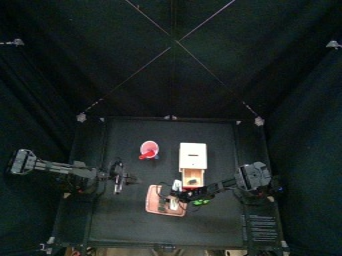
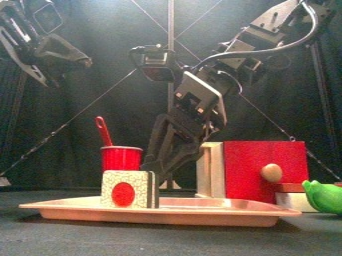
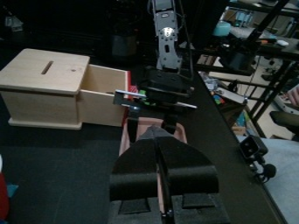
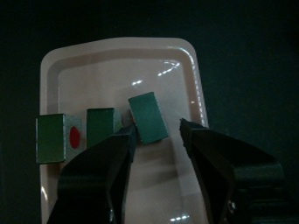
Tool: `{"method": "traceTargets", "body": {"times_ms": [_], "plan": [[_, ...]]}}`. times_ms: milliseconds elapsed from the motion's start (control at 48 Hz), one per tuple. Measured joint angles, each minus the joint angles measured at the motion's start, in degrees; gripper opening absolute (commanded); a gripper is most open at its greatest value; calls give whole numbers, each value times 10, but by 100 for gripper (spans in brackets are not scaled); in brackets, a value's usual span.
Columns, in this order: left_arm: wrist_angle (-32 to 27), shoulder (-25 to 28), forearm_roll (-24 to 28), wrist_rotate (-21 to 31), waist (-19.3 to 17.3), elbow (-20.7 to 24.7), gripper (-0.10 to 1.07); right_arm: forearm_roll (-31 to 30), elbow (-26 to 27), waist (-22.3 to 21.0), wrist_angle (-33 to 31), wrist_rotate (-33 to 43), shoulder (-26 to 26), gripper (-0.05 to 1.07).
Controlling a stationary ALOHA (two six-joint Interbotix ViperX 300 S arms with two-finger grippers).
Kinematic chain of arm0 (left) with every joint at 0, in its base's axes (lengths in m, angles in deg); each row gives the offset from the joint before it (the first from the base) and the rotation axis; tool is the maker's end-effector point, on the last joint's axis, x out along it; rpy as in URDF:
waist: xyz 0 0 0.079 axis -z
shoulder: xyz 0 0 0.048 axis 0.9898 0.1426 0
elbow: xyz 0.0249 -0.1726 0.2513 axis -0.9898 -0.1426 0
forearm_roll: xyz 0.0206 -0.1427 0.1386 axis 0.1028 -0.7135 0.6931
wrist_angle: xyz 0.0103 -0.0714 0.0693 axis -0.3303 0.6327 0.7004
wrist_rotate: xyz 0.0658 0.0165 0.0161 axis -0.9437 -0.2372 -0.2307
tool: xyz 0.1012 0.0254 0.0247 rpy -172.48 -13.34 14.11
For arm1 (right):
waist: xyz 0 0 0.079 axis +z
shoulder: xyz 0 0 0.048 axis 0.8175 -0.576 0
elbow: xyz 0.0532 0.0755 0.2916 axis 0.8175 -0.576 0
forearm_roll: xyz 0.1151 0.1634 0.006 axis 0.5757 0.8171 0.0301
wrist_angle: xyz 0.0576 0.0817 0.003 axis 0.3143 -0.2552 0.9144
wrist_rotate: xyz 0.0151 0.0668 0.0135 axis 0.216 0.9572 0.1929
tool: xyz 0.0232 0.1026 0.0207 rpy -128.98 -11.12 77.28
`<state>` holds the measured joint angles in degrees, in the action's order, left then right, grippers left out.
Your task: Grab sushi piece from plate
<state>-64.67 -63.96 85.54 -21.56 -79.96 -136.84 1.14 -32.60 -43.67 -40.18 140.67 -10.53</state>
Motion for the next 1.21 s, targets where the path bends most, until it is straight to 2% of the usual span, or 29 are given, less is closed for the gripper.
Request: {"method": "traceTargets", "body": {"times_ms": [417,812,1208], "plan": [[0,0,1,0,-3,-1,18,0,2,-4,0,0,0,61],[0,0,1,0,-4,-1,18,11,2,-4,-29,0,16,61],[0,1,1,0,-4,-1,18,19,2,-5,-32,0,18,61]]}}
